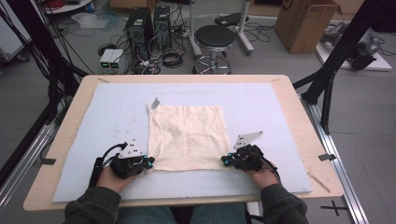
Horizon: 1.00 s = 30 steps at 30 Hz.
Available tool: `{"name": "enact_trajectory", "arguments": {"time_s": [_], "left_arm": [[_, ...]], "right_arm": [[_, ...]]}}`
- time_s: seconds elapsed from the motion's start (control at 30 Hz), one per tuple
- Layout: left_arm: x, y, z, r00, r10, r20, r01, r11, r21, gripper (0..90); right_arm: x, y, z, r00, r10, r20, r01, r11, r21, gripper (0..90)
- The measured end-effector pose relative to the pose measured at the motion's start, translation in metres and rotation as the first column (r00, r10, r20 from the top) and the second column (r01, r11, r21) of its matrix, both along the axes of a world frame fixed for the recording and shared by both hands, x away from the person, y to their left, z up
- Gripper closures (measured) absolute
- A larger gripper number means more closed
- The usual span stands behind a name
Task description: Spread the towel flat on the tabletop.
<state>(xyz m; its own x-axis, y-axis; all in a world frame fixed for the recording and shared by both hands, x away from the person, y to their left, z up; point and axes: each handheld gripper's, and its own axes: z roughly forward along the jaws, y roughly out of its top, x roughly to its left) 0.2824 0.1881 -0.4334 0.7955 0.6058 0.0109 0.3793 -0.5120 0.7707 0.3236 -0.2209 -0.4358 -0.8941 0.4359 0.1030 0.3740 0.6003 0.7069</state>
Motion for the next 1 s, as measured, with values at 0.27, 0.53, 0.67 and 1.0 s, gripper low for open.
{"name": "enact_trajectory", "arguments": {"time_s": [0.27, 0.53, 0.67, 1.0], "left_arm": [[-0.007, 0.009, 0.001, 0.9999, 0.001, -0.012, -0.001, 0.9999, -0.013, 87.8], [-0.012, 0.01, 0.0, 0.9995, -0.013, -0.029, 0.013, 0.9998, -0.012, 86.8], [-0.011, 0.013, 0.0, 0.9992, -0.006, -0.04, 0.004, 0.9988, -0.048, 74.0], [-0.013, 0.004, 0.0, 0.9973, -0.062, -0.041, 0.06, 0.9971, -0.047, 78.6]], "right_arm": [[-0.011, 0.005, 0.002, 0.9993, 0.036, -0.006, -0.036, 0.999, -0.005, 88.6], [-0.018, 0.004, 0.001, 0.9989, 0.044, -0.014, -0.044, 0.999, -0.007, 88.6], [-0.02, 0.002, 0.0, 0.9988, 0.047, -0.012, -0.048, 0.999, -0.013, 88.5], [-0.023, 0.002, 0.0, 0.9985, 0.051, -0.019, -0.051, 0.999, -0.011, 88.4]]}}
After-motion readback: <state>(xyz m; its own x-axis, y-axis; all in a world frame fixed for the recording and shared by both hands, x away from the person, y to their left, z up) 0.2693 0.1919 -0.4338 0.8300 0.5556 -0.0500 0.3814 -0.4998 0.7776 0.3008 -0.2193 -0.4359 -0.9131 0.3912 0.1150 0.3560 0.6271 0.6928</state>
